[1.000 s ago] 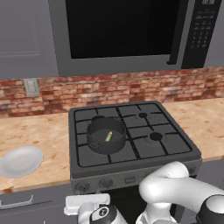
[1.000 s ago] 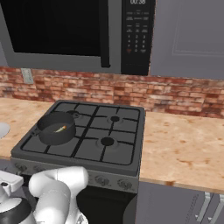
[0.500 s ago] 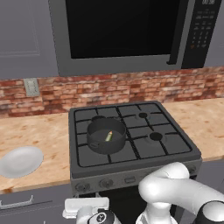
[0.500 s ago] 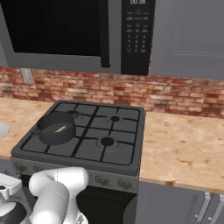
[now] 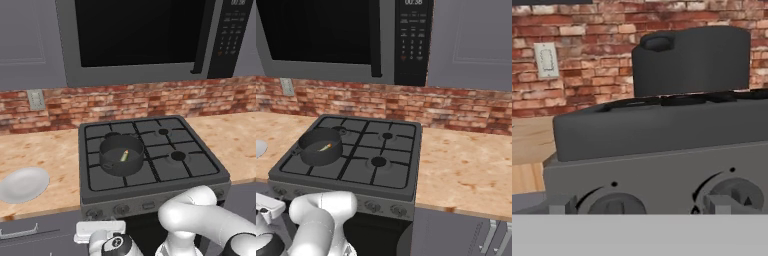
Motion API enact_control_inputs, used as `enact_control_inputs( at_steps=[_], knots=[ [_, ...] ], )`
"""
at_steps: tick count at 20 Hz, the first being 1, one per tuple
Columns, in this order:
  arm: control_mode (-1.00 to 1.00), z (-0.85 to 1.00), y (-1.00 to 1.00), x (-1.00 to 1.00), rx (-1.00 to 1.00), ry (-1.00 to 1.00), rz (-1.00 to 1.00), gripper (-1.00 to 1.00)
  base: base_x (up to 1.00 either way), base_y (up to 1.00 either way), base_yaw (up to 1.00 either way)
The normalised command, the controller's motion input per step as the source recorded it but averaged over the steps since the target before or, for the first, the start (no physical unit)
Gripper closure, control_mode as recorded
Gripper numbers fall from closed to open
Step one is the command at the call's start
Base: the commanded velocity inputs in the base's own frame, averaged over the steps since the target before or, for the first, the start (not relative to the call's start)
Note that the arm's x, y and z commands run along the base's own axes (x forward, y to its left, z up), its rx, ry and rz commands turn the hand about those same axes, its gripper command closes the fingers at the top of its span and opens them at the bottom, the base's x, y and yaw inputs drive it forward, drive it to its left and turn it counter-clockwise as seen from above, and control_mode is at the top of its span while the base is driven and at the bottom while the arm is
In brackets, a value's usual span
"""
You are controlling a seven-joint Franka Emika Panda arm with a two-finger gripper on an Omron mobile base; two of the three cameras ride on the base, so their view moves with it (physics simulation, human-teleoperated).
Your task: Retrieve the frozen meat and place it in the pot on a burner. Then turn the burner on.
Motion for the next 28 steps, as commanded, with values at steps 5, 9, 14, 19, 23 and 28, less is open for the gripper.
enact_control_inputs(
  at_steps=[5,9,14,19,23,28],
  knots=[
    [-1.0,0.0,-0.04,0.22,0.0,0.0,0.0,-1.0,0.0,0.0,0.0],
    [-1.0,-0.03,-0.02,0.14,0.0,-0.04,0.0,-1.0,0.0,0.0,0.0],
    [-1.0,-0.1,0.0,0.02,0.0,-0.04,0.0,-1.0,0.0,0.0,0.0],
    [-1.0,-0.11,0.07,0.0,0.0,0.0,0.0,-1.0,0.0,0.0,0.0],
    [-1.0,-0.02,0.1,0.01,0.0,0.0,0.0,-1.0,0.0,0.0,0.0],
    [-1.0,-0.16,0.03,0.03,0.0,0.0,0.0,-1.0,0.0,0.0,0.0]
  ],
)
